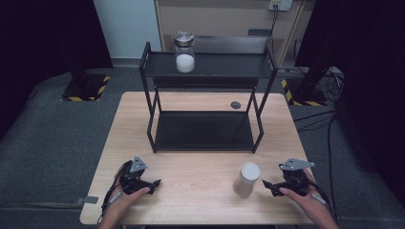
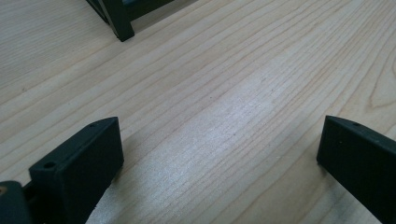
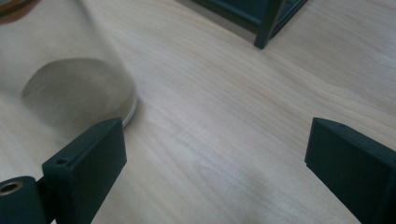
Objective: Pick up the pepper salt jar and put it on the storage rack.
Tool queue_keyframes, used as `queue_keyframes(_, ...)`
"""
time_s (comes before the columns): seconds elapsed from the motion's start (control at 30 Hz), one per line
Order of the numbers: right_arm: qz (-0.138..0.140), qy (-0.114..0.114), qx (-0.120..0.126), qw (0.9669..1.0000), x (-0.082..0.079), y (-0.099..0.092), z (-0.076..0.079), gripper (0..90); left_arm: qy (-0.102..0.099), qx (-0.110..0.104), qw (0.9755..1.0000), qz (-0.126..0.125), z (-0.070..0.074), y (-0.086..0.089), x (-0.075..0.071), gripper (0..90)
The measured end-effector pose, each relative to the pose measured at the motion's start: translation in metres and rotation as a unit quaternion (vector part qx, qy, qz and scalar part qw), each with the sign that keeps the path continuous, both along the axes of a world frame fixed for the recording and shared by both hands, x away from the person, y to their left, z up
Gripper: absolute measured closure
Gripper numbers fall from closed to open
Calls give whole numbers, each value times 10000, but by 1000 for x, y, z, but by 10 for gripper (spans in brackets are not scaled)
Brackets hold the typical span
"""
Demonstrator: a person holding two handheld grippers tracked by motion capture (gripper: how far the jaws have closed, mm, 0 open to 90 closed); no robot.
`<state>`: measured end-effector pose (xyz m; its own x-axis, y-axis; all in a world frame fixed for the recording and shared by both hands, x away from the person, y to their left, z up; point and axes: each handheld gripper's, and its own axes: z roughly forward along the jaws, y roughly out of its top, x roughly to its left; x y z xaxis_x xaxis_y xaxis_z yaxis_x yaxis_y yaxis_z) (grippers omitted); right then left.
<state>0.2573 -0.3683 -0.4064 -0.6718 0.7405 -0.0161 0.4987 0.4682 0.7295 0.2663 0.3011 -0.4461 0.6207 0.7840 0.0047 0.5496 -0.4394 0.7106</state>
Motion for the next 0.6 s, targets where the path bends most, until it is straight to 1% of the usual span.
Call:
queue_keyframes(0.1,145,19,17,9999,-5,-1,-1,61,-1,3,10000,2,0,0,0,0)
queue_keyframes(0.23,349,43,170,9992,-10,-1,-2,67,0,3,10000,4,0,0,0,0)
queue_keyframes(0.3,448,81,209,9987,-11,1,-2,78,-1,4,10000,7,0,0,0,0)
queue_keyframes(0.47,738,-33,261,9969,-14,8,-1,88,-2,4,10000,7,0,0,0,0)
queue_keyframes(0.6,815,-107,274,9962,-14,17,0,103,-1,3,10000,8,0,0,0,0)
